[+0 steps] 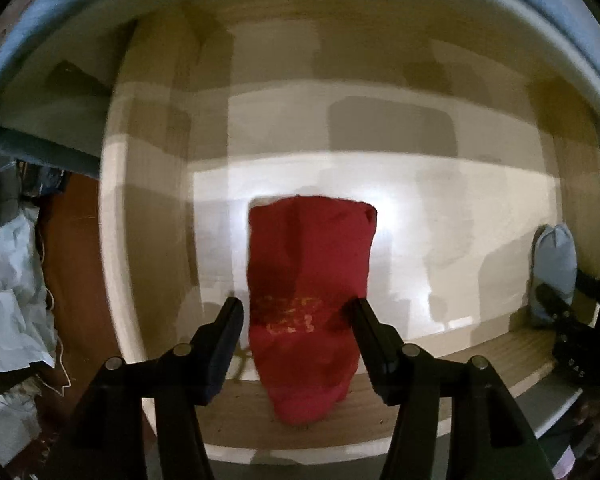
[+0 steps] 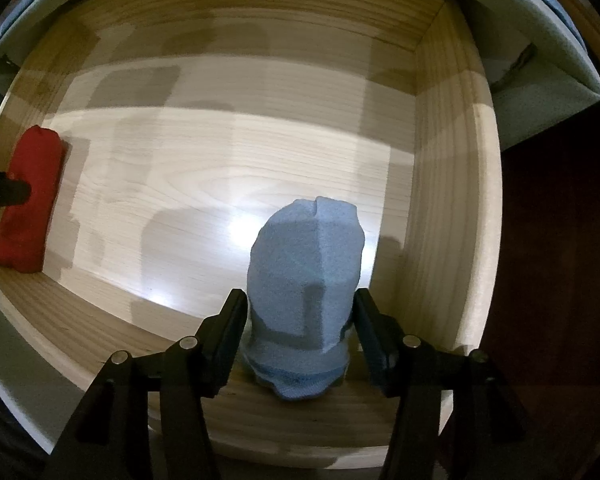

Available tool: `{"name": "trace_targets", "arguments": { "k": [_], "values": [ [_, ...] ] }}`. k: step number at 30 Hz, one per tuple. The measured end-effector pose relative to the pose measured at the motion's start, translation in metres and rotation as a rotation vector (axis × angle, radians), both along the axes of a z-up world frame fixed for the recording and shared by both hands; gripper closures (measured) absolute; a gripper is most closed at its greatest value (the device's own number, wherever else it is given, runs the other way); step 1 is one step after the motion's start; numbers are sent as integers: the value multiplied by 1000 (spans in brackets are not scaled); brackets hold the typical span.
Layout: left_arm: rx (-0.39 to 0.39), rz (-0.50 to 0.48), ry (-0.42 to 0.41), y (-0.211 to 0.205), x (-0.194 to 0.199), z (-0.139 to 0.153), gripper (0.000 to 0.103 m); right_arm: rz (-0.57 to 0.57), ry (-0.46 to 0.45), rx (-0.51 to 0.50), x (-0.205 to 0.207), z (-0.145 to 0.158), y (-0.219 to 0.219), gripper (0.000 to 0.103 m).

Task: Take underwear out of drawer
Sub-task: 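Lift the red sock out of the drawer with the left tool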

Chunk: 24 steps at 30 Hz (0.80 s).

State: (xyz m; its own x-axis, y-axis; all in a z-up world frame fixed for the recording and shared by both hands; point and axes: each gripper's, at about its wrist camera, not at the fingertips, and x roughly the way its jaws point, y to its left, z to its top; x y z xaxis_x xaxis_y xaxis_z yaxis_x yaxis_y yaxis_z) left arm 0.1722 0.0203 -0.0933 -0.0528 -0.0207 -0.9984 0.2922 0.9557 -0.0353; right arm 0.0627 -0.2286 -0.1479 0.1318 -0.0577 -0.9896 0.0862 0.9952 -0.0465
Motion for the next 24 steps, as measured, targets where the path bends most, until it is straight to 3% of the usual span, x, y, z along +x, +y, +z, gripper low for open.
{"name": "trace_targets", "arguments": {
  "k": [19,22,24],
  "values": [
    [-29,33,125,6,-6,-55,43,-25,114,-62,10,-4,15,48],
    [-28,22,113,6,-2,-55,43,-22,131,-73,12,-5,18,48],
    [21,19,71,5,-2,-54,43,-20,139,-79,13,-7,19,48]
  ]
}}
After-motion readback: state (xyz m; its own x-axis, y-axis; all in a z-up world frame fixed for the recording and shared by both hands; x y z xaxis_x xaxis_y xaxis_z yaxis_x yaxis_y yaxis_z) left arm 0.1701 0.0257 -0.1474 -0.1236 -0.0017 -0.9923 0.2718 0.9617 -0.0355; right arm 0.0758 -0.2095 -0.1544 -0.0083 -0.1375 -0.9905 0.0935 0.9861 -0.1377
